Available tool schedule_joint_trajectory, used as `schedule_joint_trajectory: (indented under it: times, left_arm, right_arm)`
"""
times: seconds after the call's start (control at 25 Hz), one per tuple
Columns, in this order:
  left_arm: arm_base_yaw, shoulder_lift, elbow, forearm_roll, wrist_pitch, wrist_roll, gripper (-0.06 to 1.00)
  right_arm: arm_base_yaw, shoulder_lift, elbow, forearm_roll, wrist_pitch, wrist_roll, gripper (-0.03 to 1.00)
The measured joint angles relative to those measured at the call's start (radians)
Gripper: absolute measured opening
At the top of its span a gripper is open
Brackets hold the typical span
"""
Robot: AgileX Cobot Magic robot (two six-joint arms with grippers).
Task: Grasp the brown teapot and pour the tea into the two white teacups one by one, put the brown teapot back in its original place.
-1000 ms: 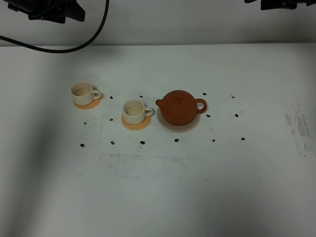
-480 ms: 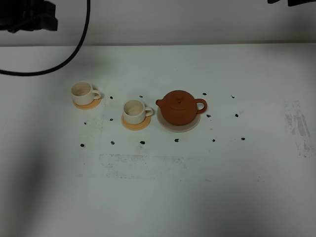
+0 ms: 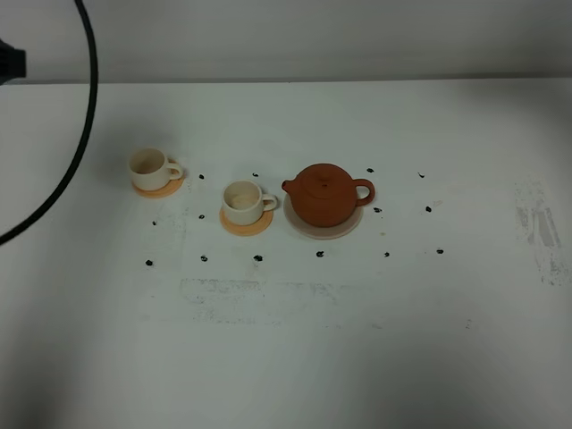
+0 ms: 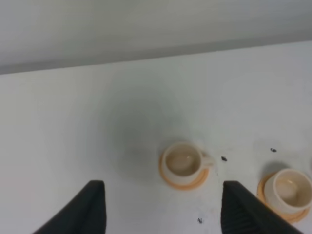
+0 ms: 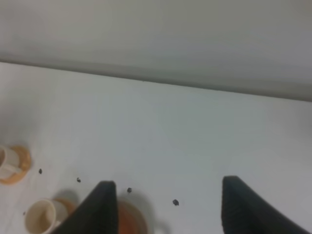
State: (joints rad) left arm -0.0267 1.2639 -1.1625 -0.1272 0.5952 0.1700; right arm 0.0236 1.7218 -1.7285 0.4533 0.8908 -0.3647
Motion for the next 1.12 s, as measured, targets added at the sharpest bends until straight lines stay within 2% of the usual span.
schedule_joint_trajectory:
  times: [0.24, 0.52, 0.72, 1.0, 1.12]
  left_arm:
    - [0.000, -0.236, 0.114, 0.085, 0.103, -0.073, 0.52]
    - [0.000, -0.511, 0.265, 0.185, 0.240, -0.158, 0.48]
    - [0.000, -0.670, 0.401, 0.235, 0.284, -0.237, 0.48]
    - [0.000, -0.853, 0.439, 0.236, 0.415, -0.252, 0.48]
    - [0.000, -0.927, 0.468, 0.236, 0.442, -0.253, 0.48]
  right_arm:
    - [0.016, -0.084, 0.247, 0.002, -0.197, -0.037, 0.49]
    - [0.028, -0.093, 0.411, 0.002, -0.298, -0.047, 0.49]
    - [0.085, -0.093, 0.465, 0.001, -0.335, -0.057, 0.49]
    - [0.185, -0.094, 0.478, -0.005, -0.308, -0.088, 0.49]
    - [0.213, -0.094, 0.478, -0.010, -0.307, -0.089, 0.49]
